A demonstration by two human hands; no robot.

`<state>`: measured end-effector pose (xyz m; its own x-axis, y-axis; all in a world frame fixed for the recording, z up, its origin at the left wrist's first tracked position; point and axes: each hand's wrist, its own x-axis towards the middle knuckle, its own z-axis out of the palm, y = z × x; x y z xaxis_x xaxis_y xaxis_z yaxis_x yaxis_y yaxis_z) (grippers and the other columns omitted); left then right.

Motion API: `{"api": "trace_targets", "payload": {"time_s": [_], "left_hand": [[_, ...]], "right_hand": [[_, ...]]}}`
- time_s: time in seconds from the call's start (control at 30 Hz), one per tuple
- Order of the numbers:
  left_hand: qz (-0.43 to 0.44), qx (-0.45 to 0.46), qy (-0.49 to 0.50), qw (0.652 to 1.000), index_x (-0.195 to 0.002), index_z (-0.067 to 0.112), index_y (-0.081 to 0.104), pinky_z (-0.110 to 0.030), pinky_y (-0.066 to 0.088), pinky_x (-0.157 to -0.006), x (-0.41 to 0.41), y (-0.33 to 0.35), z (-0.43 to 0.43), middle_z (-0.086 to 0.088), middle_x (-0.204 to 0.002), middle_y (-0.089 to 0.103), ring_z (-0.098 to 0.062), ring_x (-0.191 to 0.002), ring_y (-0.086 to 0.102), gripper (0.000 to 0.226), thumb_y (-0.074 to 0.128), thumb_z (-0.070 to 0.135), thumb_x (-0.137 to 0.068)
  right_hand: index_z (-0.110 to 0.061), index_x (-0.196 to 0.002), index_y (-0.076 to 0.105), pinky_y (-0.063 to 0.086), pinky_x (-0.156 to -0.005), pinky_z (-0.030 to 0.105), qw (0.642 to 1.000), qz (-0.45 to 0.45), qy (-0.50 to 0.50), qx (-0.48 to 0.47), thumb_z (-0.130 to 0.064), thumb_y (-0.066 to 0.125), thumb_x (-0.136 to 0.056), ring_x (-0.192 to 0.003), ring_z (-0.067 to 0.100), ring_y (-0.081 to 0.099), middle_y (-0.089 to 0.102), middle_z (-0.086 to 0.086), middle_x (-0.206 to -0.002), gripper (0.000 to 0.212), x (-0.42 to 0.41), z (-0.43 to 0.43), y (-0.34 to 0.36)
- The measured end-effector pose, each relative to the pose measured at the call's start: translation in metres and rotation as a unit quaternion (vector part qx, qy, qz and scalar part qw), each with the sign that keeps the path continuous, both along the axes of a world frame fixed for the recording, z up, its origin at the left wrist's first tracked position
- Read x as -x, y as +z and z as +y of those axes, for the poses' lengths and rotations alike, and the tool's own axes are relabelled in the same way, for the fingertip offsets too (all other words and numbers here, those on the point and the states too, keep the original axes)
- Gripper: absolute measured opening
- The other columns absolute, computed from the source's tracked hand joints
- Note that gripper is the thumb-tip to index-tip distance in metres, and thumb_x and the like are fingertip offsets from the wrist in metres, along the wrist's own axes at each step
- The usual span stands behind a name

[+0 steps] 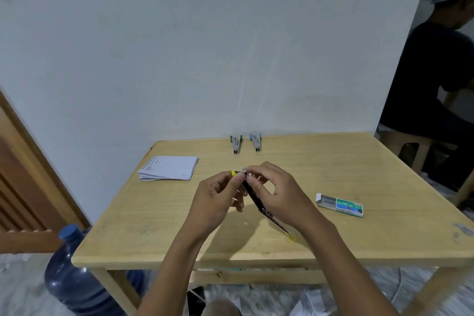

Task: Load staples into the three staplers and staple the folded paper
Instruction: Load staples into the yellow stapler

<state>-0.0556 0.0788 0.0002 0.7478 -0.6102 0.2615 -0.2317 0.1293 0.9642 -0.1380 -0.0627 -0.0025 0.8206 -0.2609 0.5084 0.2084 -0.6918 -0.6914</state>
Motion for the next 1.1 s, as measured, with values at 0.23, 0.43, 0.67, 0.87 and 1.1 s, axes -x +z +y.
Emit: {"api": "trace_targets", "payload": {"time_s": [0.23,0.43,0.67,0.87,1.1], "left_hand": [[-0.053,-0.029,-0.006,0.998,-0.085,-0.002,0.068,-0.03,0.051,-0.054,-0.002,0.002,0.0,-0.007,-0.067,0.06,-0.021,-0.054,0.057,0.023,0.059,0.016,-0.097],[0.002,0.055,0.046,0.997,-0.088,-0.005,0.064,-0.032,0.053,-0.059,-0.006,0.007,0.01,-0.009,-0.071,0.06,-0.024,-0.059,0.057,0.023,0.057,0.015,-0.098],[0.065,0.103,0.066,0.99,-0.092,-0.001,0.063,-0.036,0.06,-0.071,0.001,-0.002,0.005,-0.009,-0.072,0.065,-0.024,-0.071,0.067,0.023,0.056,0.02,-0.098],[0.125,0.128,0.026,0.984,-0.095,0.002,0.063,-0.036,0.058,-0.076,-0.001,-0.009,0.005,-0.015,-0.083,0.068,-0.026,-0.08,0.069,0.024,0.057,0.025,-0.093],[0.223,0.015,-0.17,0.96,-0.103,0.0,0.055,-0.039,0.058,-0.08,-0.012,-0.016,0.02,-0.032,-0.103,0.067,-0.036,-0.086,0.068,0.024,0.067,0.01,-0.085]], "right_hand": [[-0.028,-0.093,0.061,0.051,-0.072,0.019,0.998,0.046,-0.005,-0.032,-0.018,0.063,-0.09,-0.083,0.006,0.06,0.064,-0.007,-0.088,0.011,0.0,0.0,0.01],[-0.017,-0.123,0.061,0.058,-0.084,0.035,0.962,-0.014,-0.096,-0.255,-0.013,0.055,-0.099,-0.08,0.014,0.071,0.069,-0.001,-0.074,0.025,0.001,-0.02,-0.002],[-0.028,-0.12,0.058,0.042,-0.082,0.025,0.919,0.014,-0.213,-0.333,-0.039,0.051,-0.1,-0.114,0.014,0.058,0.063,-0.006,-0.117,0.024,0.005,-0.006,-0.026],[-0.007,-0.121,0.056,0.057,-0.078,0.035,0.754,0.002,-0.084,-0.652,-0.03,0.054,-0.1,-0.101,0.027,0.07,0.067,0.015,-0.119,0.031,0.008,0.004,-0.024],[-0.008,-0.099,0.064,0.058,-0.078,0.033,0.825,-0.047,-0.103,-0.553,-0.019,0.046,-0.103,-0.09,0.024,0.067,0.06,0.013,-0.092,0.022,0.004,-0.016,-0.002]]}}
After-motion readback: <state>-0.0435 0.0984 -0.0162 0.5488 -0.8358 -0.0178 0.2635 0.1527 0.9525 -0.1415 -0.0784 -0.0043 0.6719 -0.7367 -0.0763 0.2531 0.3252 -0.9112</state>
